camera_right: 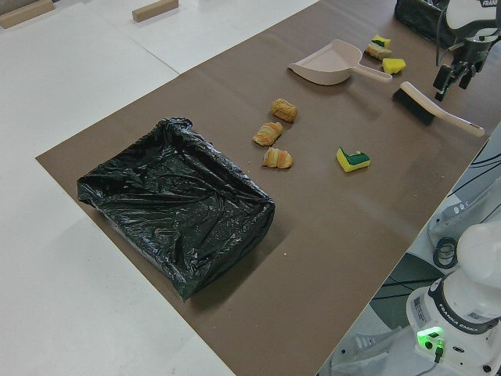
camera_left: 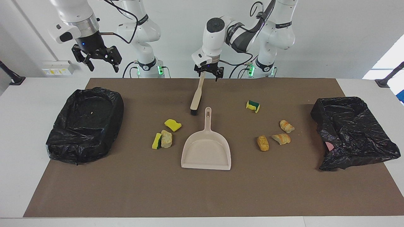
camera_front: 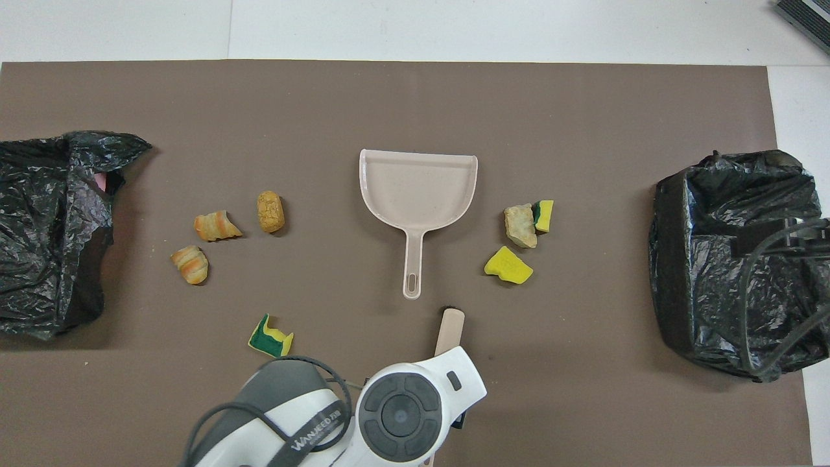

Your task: Sweep and dump trash in bin

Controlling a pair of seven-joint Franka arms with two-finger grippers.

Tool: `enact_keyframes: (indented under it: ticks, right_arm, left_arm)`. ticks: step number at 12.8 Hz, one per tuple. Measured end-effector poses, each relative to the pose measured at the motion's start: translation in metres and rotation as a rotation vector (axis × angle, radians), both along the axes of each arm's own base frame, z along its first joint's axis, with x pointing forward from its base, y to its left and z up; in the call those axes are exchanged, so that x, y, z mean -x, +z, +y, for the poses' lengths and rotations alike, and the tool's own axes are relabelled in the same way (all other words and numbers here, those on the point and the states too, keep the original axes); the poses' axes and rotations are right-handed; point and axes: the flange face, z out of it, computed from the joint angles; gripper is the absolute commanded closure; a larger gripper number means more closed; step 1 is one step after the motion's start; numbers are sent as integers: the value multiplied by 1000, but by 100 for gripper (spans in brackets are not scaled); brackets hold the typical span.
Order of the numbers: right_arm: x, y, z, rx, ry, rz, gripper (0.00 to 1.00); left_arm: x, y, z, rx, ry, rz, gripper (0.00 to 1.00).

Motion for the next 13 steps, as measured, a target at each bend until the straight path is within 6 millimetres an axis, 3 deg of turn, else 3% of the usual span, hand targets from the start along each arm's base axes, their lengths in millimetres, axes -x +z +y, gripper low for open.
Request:
enact_keyframes:
  ticks: [2,6,8,9,10,13]
  right_arm:
    - [0,-1,0,0,0,2,0]
    - [0,-2,0,0,0,4,0]
    - [0,-2,0,0,0,4,0]
    - [0,-2,0,0,0,4,0]
    - [0,-2,0,0,0,4,0]
    - [0,-2,0,0,1,4,0]
  left_arm:
    - [15,-32,-8,-5,16,-8,0]
    - [30,-60,-22,-29,22,0,0]
    - [30,-63,-23,-33,41,1,69]
    - [30,-62,-23,-35,57,2,91]
    - [30,-62,-23,-36,68,2,100]
    - [28,-60,-23,-38,82,4,100]
